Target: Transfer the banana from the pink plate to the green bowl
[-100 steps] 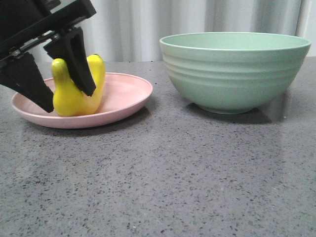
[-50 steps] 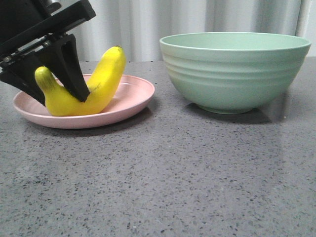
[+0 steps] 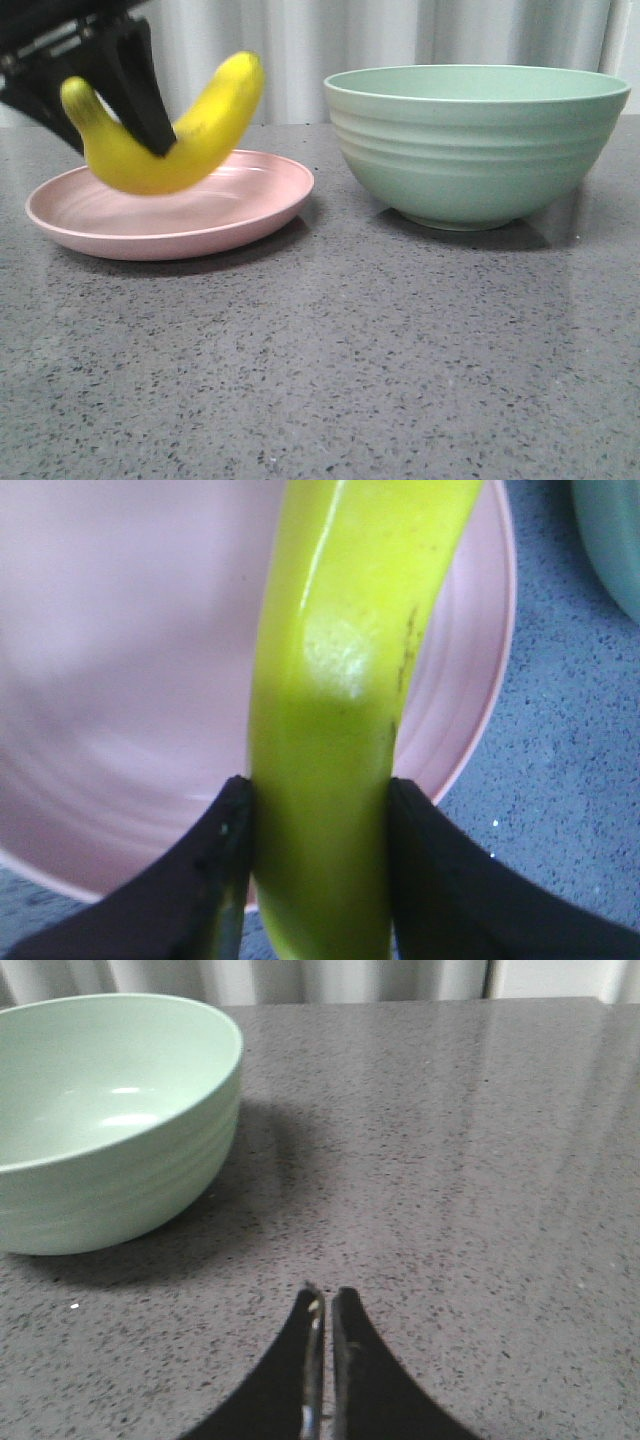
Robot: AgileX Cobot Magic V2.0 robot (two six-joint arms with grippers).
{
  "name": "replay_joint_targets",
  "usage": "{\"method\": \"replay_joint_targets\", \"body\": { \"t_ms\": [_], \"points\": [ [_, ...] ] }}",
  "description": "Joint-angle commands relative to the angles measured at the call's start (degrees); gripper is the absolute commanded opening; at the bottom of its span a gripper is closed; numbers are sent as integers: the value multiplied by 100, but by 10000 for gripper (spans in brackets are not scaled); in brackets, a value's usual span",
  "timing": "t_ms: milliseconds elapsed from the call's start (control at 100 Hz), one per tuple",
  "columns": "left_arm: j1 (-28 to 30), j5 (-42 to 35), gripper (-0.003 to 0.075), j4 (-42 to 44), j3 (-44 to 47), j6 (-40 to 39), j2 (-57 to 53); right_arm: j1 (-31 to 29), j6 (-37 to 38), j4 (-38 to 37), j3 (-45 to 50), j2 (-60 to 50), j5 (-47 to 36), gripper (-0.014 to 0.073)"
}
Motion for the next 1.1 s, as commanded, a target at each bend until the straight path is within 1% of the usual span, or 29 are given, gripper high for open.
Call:
{"method": "replay_joint_targets", "body": {
  "t_ms": [0,80,150,220,270,340,410,540,710,770,870,970,1050,1090],
  "points": [
    [-33,319,-19,92,-584,114,-257,155,-49,-137,-527,286,-93,-79],
    [-33,756,-19,92,-936,363,-257,314,-220,-183,-964,569,303,-70],
    [-58,756,-19,71,-1111,601,-321,488,-456,-183,-1436,890,695,-26],
    [-90,756,-19,57,-1183,764,-389,690,-519,-183,-1945,1246,1043,52],
    [-125,756,-19,57,-1193,799,-416,847,-637,-183,-2301,1503,1269,132],
    [-179,756,-19,16,-1193,930,-429,1091,-846,-183,-2816,1895,1616,221],
    [-266,756,-19,16,-1193,929,-429,1342,-857,-168,-3342,2312,1939,276],
    [-554,756,-19,16,-1193,988,-429,1689,-857,225,-4240,3078,2223,288],
    [-931,756,-19,-22,-1193,1014,-429,1764,-834,1148,-5187,4026,2251,288],
    [-1017,756,-19,-22,-1193,1014,-429,1764,-715,1532,-5435,4359,2197,288],
    [-1064,703,-19,-161,-1193,1014,-429,1764,-343,1996,-5633,4802,1968,288],
    [-1064,668,-19,-276,-1206,1014,-429,1764,-18,2362,-5636,5124,1601,288],
    [-1064,620,-19,-284,-1206,1014,-429,1764,1,2829,-5636,5288,1388,288],
    [-1064,594,-19,-284,-1206,1014,-429,1764,1,2941,-5636,5367,1243,288]
  ]
}}
